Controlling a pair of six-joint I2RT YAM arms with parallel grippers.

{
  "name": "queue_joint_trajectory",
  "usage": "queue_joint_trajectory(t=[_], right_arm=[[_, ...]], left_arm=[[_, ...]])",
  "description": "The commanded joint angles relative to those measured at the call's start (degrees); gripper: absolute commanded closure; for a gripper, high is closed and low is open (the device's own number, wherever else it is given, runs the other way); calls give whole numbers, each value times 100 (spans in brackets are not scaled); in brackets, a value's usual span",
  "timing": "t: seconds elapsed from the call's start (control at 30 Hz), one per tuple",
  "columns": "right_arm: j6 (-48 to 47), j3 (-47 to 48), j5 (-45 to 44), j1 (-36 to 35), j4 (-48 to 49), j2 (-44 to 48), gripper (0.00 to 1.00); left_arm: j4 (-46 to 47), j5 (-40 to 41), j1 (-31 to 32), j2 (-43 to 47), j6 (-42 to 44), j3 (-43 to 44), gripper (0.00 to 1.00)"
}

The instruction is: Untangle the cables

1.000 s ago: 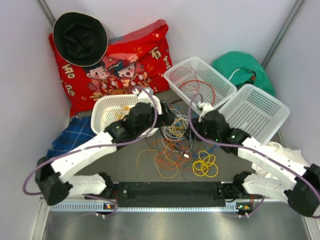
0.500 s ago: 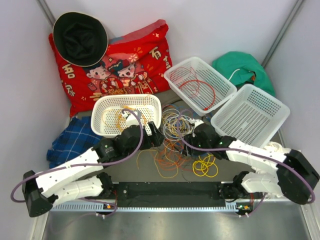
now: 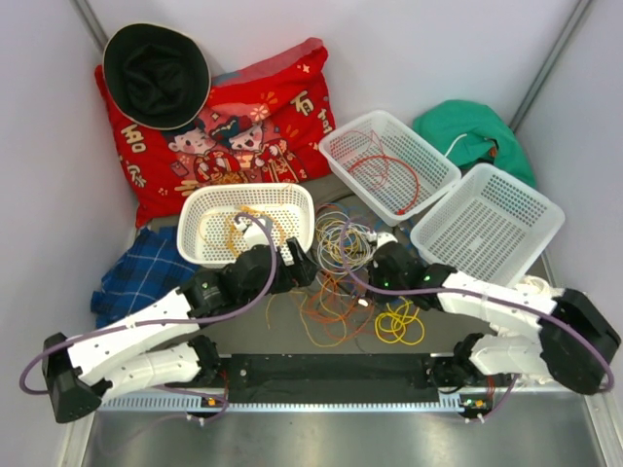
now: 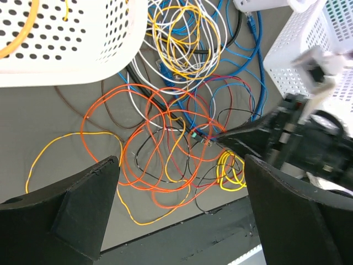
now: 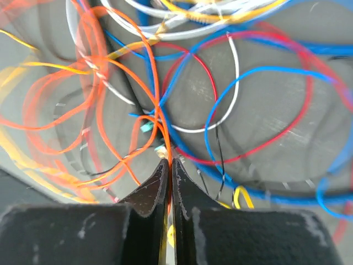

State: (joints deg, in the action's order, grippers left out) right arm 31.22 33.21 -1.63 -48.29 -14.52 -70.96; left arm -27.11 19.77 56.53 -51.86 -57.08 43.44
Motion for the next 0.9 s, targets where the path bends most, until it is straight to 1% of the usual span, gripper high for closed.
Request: queue_joint_trajectory(t=[0.0,0.03,0.13,0.23,0.3,0.37,0.4,0.47,0.57,0.6,0.67,0.73,0.87], right_arm=[[-204,1088,-522,-207,-796,1038,100],[-248,1282,-627,-233,-989,1397,100],[-511,2143,-794,-251,-1596,1943,100],[-661,3084,-918,-268,-2176,2025,100],[-749,3654,-953,-268,-2458,1990,100],[-784,3937,-927,-268,-2713,2033,100],[-793,4165,-875,-268,-2748,2059,100],[-793,4377,-796,-268,-2828,2095,100],[-802,4808,-558,-260,-2951,2069,100],[-802,4983,-462,-260,-2994,2025,100],[-776,5142,-382,-268,-3100,2016,100],[-732,5292,-286,-268,-3100,2059,100],[-714,5468,-215,-268,-3161,2112,100]], left_arm=[[31,202,24,149,109,68,1],[22,229,24,176,135,85,1],[31,448,24,228,294,226,1],[258,738,24,351,522,244,1],[609,783,16,439,846,288,1],[873,809,16,606,1249,279,1],[1214,809,16,737,1391,262,1],[1532,905,16,878,1838,174,1],[1981,1212,16,1159,2208,-2,1],[2321,1179,7,1308,2323,-63,1],[2640,986,16,1449,2560,-292,1],[3043,897,16,1582,2623,-485,1],[3239,634,16,1521,2562,-591,1]])
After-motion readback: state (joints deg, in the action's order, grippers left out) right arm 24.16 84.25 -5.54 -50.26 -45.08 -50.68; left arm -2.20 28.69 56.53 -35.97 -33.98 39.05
